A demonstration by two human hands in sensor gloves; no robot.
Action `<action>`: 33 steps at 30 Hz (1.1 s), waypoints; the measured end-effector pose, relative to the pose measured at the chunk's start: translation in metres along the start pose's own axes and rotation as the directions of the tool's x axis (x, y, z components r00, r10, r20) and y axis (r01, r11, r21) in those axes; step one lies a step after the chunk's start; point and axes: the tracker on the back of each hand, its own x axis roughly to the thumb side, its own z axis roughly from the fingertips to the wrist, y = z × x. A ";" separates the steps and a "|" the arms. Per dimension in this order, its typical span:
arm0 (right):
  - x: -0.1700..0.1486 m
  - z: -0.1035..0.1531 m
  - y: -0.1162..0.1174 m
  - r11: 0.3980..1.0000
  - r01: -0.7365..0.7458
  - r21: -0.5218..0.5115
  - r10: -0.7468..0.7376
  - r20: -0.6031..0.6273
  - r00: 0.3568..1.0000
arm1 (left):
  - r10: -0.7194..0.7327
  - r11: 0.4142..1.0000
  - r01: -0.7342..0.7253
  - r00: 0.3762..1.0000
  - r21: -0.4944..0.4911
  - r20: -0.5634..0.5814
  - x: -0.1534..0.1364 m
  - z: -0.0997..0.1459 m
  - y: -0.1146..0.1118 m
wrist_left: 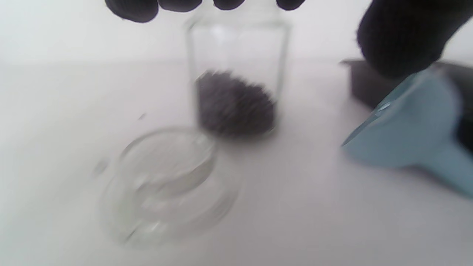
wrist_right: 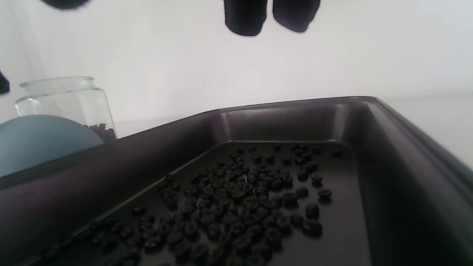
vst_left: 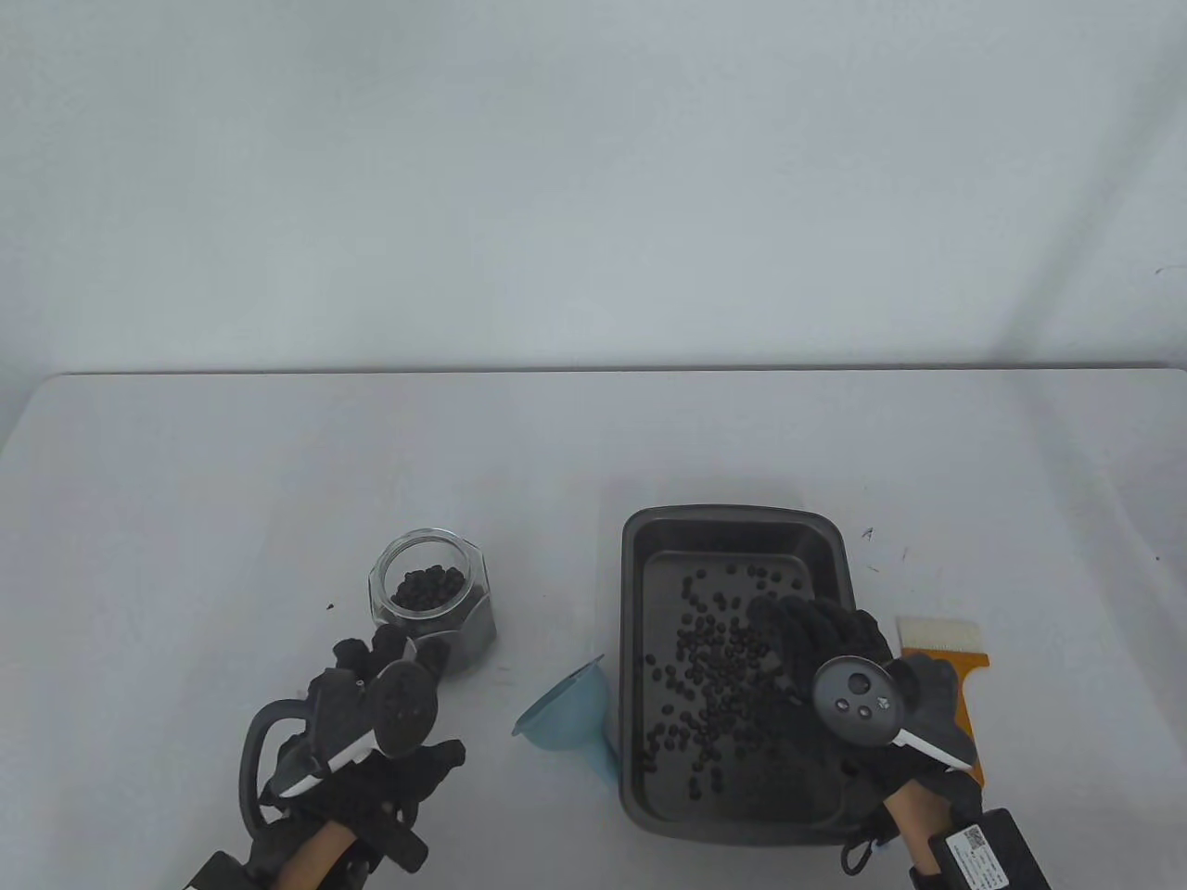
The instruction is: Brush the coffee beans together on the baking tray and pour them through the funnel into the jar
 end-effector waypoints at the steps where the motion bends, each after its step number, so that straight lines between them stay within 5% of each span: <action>1: 0.000 0.000 0.000 1.000 0.000 0.002 0.000 0.000 1.000 | -0.004 0.999 0.002 0.999 0.052 0.046 0.012 0.003 0.004; 5: 0.000 0.001 0.000 1.000 0.002 0.004 -0.002 -0.002 1.000 | -0.004 0.962 -0.051 0.980 0.269 0.199 0.048 0.002 0.001; 11: -0.003 0.002 0.000 1.000 0.011 0.001 -0.011 -0.008 1.000 | -0.073 0.985 0.041 0.980 0.169 0.186 0.080 -0.034 -0.024; 18: -0.006 0.004 -0.005 1.000 0.022 -0.016 -0.022 -0.011 1.000 | 0.032 0.994 -0.047 0.988 0.097 0.150 0.077 -0.062 -0.048; 25: -0.006 0.004 -0.004 0.999 0.031 -0.008 -0.031 -0.010 0.999 | 0.268 0.956 -0.286 0.944 0.070 0.191 0.063 -0.064 -0.048; 33: -0.006 0.003 -0.003 1.000 0.029 -0.003 -0.029 -0.012 1.000 | 0.180 0.963 -0.223 0.949 0.150 0.257 0.067 -0.044 -0.026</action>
